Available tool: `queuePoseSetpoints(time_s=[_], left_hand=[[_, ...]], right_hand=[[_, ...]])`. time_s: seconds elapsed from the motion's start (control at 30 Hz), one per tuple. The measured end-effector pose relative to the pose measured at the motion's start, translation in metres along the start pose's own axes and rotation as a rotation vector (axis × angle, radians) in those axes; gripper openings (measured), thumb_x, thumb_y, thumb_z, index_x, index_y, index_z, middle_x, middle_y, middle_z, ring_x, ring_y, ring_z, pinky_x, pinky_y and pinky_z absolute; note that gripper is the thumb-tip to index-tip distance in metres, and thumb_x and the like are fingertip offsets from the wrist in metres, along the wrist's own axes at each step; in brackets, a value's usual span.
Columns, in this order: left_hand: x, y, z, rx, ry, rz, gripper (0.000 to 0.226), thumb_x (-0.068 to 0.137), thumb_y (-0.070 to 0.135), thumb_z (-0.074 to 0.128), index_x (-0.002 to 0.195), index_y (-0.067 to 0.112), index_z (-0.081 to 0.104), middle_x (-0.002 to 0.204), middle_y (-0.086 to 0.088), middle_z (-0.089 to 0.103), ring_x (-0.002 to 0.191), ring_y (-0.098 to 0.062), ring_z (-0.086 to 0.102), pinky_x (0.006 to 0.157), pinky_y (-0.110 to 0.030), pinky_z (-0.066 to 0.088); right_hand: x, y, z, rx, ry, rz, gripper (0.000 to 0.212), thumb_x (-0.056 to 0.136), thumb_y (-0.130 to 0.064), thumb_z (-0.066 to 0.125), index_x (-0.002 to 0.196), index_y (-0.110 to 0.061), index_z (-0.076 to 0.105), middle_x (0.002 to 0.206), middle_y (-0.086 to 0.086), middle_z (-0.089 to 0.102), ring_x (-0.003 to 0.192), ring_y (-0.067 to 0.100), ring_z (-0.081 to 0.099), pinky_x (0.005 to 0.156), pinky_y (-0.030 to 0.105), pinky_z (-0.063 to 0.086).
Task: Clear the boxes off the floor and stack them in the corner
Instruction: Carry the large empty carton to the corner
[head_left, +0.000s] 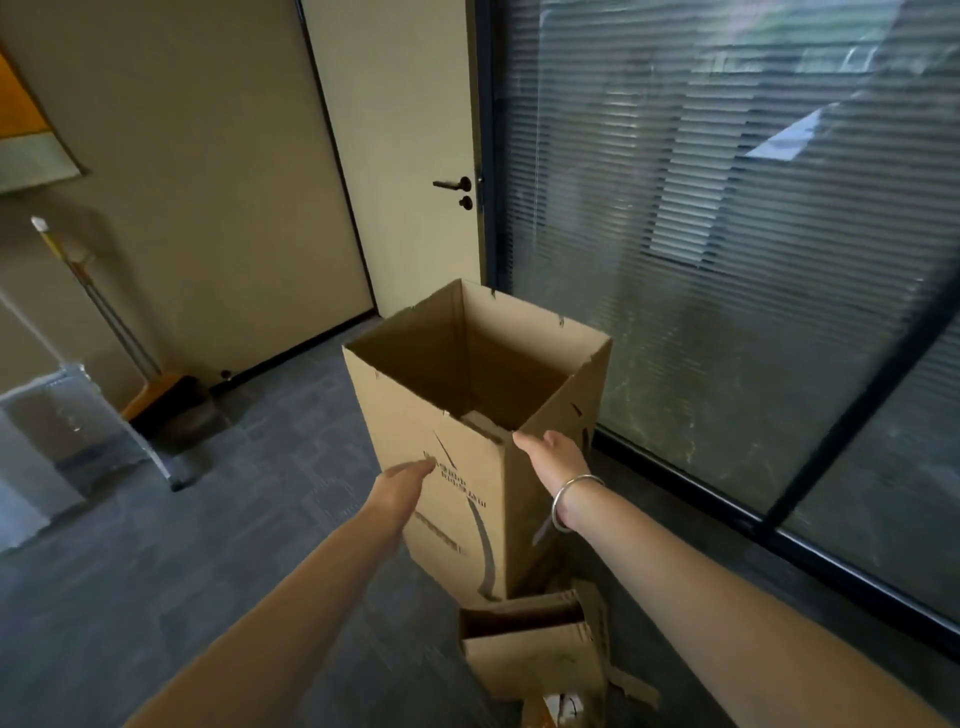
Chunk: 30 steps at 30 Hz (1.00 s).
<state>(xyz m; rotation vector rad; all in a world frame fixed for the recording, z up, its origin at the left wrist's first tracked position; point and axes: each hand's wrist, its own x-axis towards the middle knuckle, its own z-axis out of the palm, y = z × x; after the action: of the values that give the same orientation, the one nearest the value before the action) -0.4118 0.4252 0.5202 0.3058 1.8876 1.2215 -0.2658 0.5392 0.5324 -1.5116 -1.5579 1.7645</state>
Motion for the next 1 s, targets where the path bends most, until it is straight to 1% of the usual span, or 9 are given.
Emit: queuePoseSetpoints(time_s=[0.1, 0.27, 0.43, 0.57, 0.7, 0.77, 0.87, 0.93, 1.0], left_hand=[[0.058, 0.045, -0.025, 0.055, 0.008, 0.002, 0.051, 0.101, 0.036, 0.047, 0.144, 0.01, 0.042, 0.15, -0.01, 0.041, 0.139, -0.034, 0.035, 0.113, -0.045, 0.027], [0.149, 0.101, -0.051, 0.112, 0.008, 0.047, 0.053, 0.099, 0.035, 0.051, 0.143, 0.008, 0.043, 0.149, -0.012, 0.042, 0.139, -0.033, 0.036, 0.114, -0.043, 0.027], [0.233, 0.141, -0.061, 0.146, 0.009, 0.09, 0.045, 0.096, 0.027, 0.058, 0.134, 0.005, 0.052, 0.137, -0.014, 0.055, 0.128, -0.03, 0.049, 0.112, -0.04, 0.034], [0.277, 0.159, -0.057, 0.368, 0.016, 0.175, 0.047, 0.099, 0.027, 0.053, 0.142, 0.009, 0.046, 0.138, -0.012, 0.053, 0.125, -0.031, 0.052, 0.103, -0.036, 0.041], [0.316, 0.172, -0.061, 0.545, 0.083, 0.264, 0.051, 0.099, 0.029, 0.053, 0.144, 0.01, 0.041, 0.137, -0.014, 0.053, 0.119, -0.031, 0.055, 0.088, -0.035, 0.046], [0.333, 0.176, -0.066, 0.643, 0.116, 0.299, 0.055, 0.099, 0.029, 0.052, 0.146, 0.008, 0.035, 0.142, -0.014, 0.047, 0.125, -0.033, 0.049, 0.09, -0.036, 0.044], [0.358, 0.176, -0.075, 0.779, 0.15, 0.326, 0.063, 0.099, 0.036, 0.05, 0.151, 0.009, 0.026, 0.154, -0.015, 0.032, 0.14, -0.035, 0.032, 0.115, -0.048, 0.027], [0.375, 0.174, -0.081, 0.86, 0.161, 0.294, 0.064, 0.099, 0.041, 0.047, 0.151, 0.013, 0.023, 0.154, -0.013, 0.033, 0.142, -0.036, 0.029, 0.117, -0.057, 0.012], [0.394, 0.169, -0.087, 0.834, 0.145, 0.236, 0.068, 0.097, 0.047, 0.048, 0.152, 0.019, 0.02, 0.152, -0.012, 0.037, 0.138, -0.037, 0.036, 0.115, -0.063, 0.012]], right_hand=[[0.044, -0.031, 0.024, 0.074, 0.092, 0.021, 0.068, 0.094, -0.038, 0.057, 0.15, -0.019, 0.024, 0.153, 0.006, 0.033, 0.139, 0.03, 0.033, 0.11, 0.045, 0.032], [0.11, -0.056, 0.041, 0.105, 0.223, 0.06, 0.077, 0.093, -0.031, 0.06, 0.153, -0.019, 0.013, 0.156, 0.008, 0.025, 0.141, 0.034, 0.028, 0.112, 0.049, 0.028], [0.163, -0.059, 0.049, 0.002, 0.383, 0.05, 0.089, 0.087, -0.029, 0.067, 0.153, -0.016, 0.01, 0.16, 0.007, 0.013, 0.145, 0.031, 0.021, 0.115, 0.049, 0.028], [0.187, -0.053, 0.05, -0.117, 0.451, 0.062, 0.084, 0.09, -0.028, 0.064, 0.153, -0.014, 0.011, 0.161, 0.004, 0.004, 0.147, 0.028, 0.011, 0.116, 0.049, 0.023], [0.2, -0.045, 0.048, -0.098, 0.544, 0.056, 0.081, 0.091, -0.015, 0.062, 0.154, -0.013, 0.011, 0.161, 0.003, -0.004, 0.148, 0.026, 0.0, 0.117, 0.044, 0.019], [0.206, -0.041, 0.046, -0.062, 0.588, 0.095, 0.083, 0.09, -0.01, 0.063, 0.154, -0.016, 0.01, 0.161, 0.006, -0.006, 0.148, 0.031, 0.002, 0.115, 0.047, 0.021], [0.213, -0.037, 0.045, -0.042, 0.609, 0.179, 0.084, 0.09, -0.007, 0.061, 0.154, -0.024, 0.009, 0.161, 0.01, -0.005, 0.145, 0.042, 0.01, 0.111, 0.056, 0.029], [0.22, -0.035, 0.047, -0.036, 0.611, 0.174, 0.086, 0.09, -0.006, 0.06, 0.154, -0.026, 0.006, 0.161, 0.011, -0.001, 0.144, 0.041, 0.017, 0.109, 0.055, 0.032], [0.224, -0.037, 0.049, -0.084, 0.625, 0.163, 0.085, 0.091, -0.006, 0.058, 0.154, -0.026, 0.005, 0.16, 0.012, 0.007, 0.143, 0.038, 0.023, 0.106, 0.052, 0.035]])
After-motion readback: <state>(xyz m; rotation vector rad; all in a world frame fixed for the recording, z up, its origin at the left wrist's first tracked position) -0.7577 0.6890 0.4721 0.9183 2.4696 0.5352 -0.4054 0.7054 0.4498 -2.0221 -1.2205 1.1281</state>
